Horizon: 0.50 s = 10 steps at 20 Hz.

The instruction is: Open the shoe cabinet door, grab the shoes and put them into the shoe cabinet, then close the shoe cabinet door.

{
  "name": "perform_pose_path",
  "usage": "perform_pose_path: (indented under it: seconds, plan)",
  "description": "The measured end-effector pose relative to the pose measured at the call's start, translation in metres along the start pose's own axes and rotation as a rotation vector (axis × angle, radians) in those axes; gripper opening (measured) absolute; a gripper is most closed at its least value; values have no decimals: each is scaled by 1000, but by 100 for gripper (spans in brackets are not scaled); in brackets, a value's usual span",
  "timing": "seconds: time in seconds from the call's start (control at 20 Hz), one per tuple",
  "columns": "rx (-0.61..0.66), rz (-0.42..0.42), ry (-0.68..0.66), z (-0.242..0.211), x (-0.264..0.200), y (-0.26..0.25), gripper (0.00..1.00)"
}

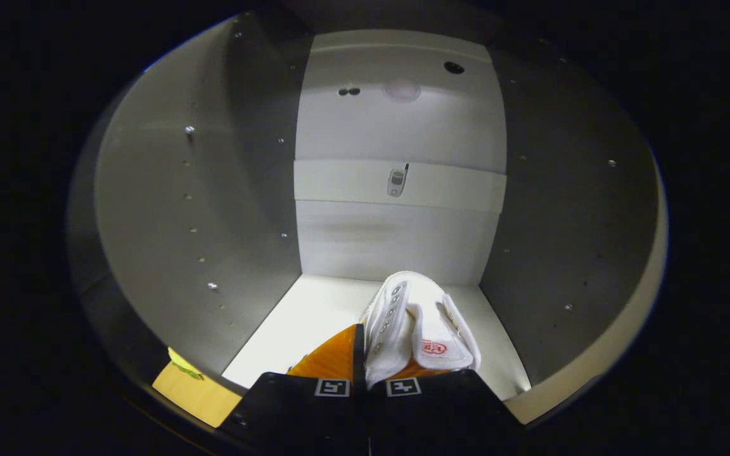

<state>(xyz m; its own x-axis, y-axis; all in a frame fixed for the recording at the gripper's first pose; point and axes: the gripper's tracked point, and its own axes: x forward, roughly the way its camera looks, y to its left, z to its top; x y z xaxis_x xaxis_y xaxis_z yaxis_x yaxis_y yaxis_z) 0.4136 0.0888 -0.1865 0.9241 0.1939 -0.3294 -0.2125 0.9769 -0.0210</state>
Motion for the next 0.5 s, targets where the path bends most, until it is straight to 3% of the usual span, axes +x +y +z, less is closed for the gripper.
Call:
perform_pose_path:
  seconds: [0.25, 0.5]
  plan:
    - [-75, -24, 44, -14, 56, 0, 6]
    - [-142, -43, 95, -31, 81, 6, 6]
